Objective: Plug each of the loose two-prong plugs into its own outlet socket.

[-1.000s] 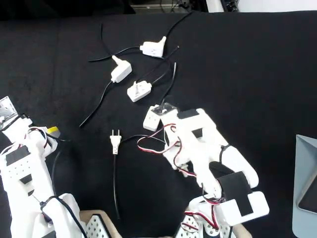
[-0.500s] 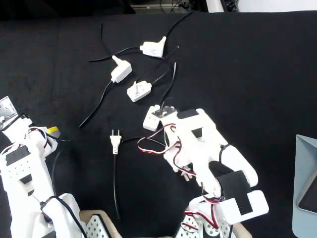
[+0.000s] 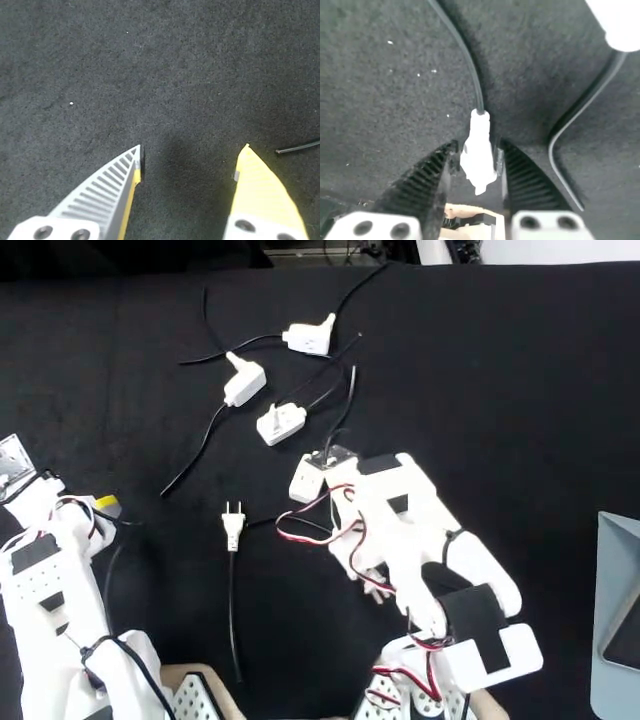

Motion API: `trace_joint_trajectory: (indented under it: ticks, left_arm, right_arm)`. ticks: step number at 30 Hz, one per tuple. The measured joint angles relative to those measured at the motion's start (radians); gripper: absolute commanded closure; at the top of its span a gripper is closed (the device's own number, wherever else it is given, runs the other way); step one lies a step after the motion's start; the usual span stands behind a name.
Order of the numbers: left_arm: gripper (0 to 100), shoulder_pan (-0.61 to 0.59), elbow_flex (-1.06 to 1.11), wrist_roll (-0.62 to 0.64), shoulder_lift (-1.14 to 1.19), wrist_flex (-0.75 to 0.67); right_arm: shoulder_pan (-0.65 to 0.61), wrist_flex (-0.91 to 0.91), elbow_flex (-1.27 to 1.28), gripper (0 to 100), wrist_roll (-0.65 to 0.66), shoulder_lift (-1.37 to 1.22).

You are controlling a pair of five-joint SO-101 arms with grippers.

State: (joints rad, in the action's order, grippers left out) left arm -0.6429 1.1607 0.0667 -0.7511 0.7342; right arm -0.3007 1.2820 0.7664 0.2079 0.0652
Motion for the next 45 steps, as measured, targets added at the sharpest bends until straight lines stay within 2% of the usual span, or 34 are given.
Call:
trace_joint_trajectory:
  ticks: [3,31,35,42,45]
  left_arm:
    - [70,0.0,0.0,0.0,0.0,0.0]
    - [70,0.0,0.0,0.0,0.0,0.0]
    - [70,0.012,0.0,0.0,0.0,0.0]
    - [70,0.115,0.0,0.0,0.0,0.0]
    - [70,0.167,-0.006,0.0,0.0,0.0]
  right_arm:
    - [0.009,0.0,0.0,98.4,0.0,0.0]
    - [0.041,0.028,0.0,98.6,0.015,0.006]
    - [0.041,0.028,0.0,98.6,0.029,0.126]
    - [0.032,0.034,0.0,98.7,0.029,0.489]
    - [-0.012,0.035,0.002,98.7,-0.028,0.623]
